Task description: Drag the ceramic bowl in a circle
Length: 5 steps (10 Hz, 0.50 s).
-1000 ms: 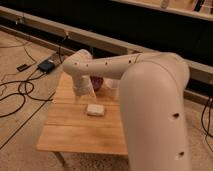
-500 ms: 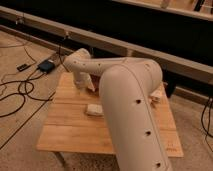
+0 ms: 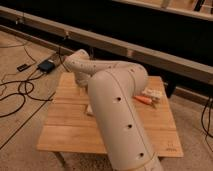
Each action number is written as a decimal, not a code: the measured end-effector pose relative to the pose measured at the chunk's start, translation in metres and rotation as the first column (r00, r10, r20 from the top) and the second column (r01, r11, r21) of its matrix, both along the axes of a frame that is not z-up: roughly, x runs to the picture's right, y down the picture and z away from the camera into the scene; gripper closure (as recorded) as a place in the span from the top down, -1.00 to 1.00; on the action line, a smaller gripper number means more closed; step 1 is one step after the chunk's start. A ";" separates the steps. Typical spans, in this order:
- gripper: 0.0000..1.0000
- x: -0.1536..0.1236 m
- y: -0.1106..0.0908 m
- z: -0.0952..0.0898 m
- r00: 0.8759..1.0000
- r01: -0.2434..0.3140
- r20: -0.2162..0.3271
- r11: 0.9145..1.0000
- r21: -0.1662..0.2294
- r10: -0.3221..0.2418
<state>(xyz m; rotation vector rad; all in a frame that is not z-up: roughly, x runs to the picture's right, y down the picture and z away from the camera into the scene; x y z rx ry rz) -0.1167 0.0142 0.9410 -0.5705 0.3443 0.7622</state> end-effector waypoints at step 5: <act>0.17 0.000 0.002 0.028 0.997 0.070 -0.010 0.997 -0.029 -0.071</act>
